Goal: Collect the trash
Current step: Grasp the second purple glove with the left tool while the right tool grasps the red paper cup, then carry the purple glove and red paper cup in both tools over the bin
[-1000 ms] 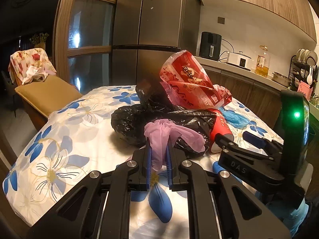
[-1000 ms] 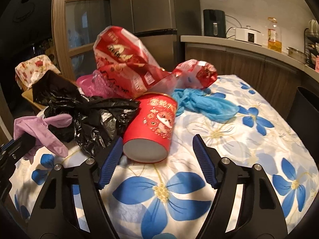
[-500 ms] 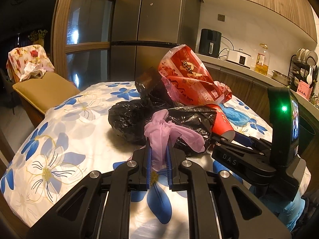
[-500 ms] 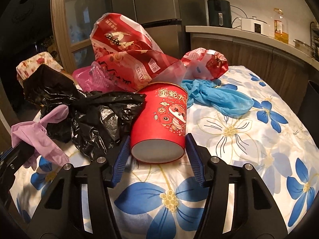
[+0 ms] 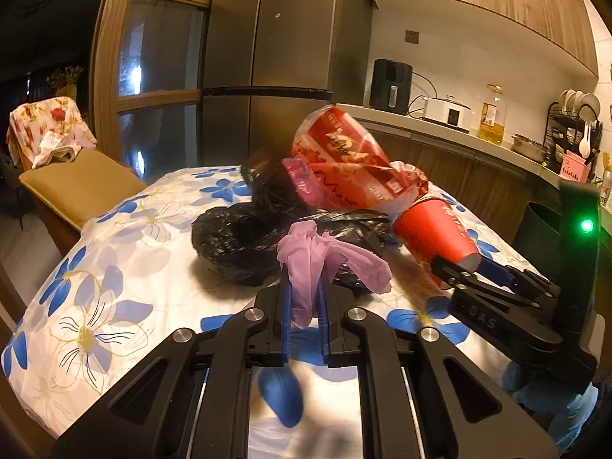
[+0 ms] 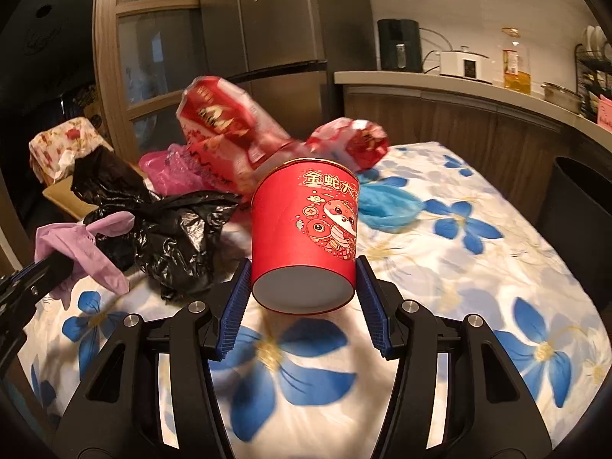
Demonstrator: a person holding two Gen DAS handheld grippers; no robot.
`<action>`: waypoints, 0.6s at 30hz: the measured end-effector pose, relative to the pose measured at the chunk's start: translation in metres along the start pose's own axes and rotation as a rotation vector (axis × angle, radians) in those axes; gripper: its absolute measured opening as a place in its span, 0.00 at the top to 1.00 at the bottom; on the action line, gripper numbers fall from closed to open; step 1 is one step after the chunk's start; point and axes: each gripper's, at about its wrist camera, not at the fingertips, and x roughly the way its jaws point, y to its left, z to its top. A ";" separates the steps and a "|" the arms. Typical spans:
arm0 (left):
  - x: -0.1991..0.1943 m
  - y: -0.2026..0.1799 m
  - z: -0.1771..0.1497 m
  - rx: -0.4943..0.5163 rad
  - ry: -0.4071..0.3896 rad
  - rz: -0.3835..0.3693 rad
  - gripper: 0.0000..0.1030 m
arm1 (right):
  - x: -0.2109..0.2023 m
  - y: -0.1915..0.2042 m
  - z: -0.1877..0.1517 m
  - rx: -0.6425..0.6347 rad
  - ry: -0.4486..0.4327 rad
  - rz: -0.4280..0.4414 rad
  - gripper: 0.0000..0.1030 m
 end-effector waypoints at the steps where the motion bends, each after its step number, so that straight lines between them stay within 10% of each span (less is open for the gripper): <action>1: -0.001 -0.003 0.001 0.004 -0.004 -0.004 0.89 | -0.005 -0.002 0.000 0.005 -0.009 -0.004 0.48; 18: -0.002 -0.078 0.025 0.086 -0.036 -0.132 0.89 | -0.073 -0.072 0.016 0.089 -0.143 -0.133 0.48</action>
